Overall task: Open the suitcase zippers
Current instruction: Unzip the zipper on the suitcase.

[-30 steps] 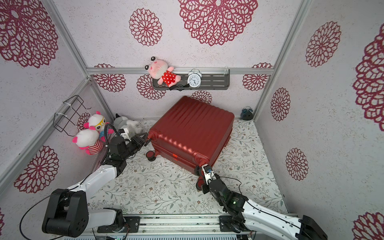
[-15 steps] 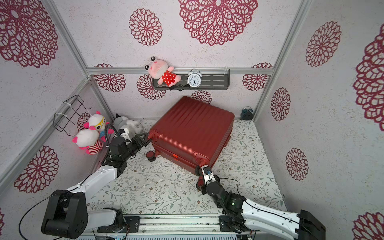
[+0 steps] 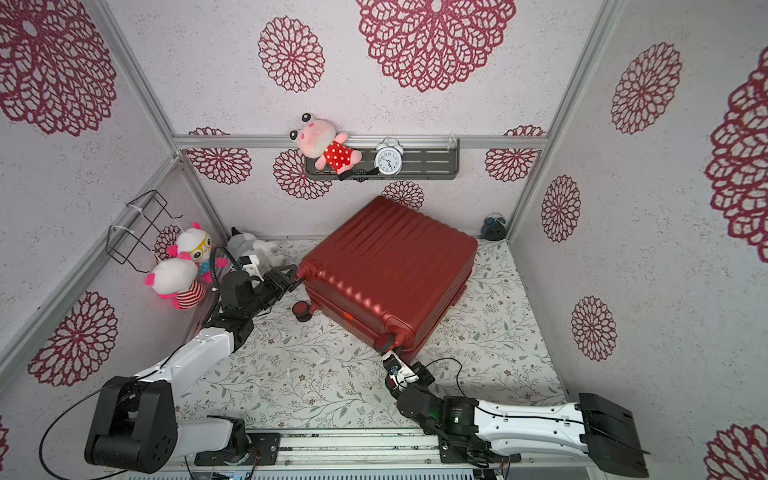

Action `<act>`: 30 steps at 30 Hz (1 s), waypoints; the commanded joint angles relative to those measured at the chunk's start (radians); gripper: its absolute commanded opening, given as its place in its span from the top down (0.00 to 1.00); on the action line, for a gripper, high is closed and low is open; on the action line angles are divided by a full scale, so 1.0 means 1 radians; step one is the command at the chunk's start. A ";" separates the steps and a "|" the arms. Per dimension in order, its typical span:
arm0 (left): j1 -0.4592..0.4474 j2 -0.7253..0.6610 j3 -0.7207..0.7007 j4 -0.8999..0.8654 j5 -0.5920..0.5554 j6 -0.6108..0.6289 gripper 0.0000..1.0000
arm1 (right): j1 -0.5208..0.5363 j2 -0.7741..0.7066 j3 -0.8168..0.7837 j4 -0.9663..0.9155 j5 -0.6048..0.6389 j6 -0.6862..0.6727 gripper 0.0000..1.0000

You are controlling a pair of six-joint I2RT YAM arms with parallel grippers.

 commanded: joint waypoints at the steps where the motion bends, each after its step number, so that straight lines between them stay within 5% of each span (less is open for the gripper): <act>1: -0.086 -0.019 0.029 -0.083 0.292 0.036 0.81 | 0.050 0.040 0.026 0.060 -0.257 -0.077 1.00; 7: -0.103 -0.031 0.013 -0.113 0.269 0.054 0.82 | 0.039 0.126 0.079 0.050 -0.229 -0.036 1.00; 14: -0.153 -0.049 -0.041 -0.121 0.236 0.063 0.84 | -0.151 0.136 0.135 -0.051 -0.290 0.099 1.00; 23: -0.310 -0.139 -0.079 -0.204 0.133 0.075 0.84 | -0.408 0.079 0.151 -0.126 -0.369 0.150 1.00; 30: -0.444 -0.245 -0.121 -0.241 0.057 0.058 0.84 | -0.452 0.007 0.123 -0.131 -0.413 0.175 1.00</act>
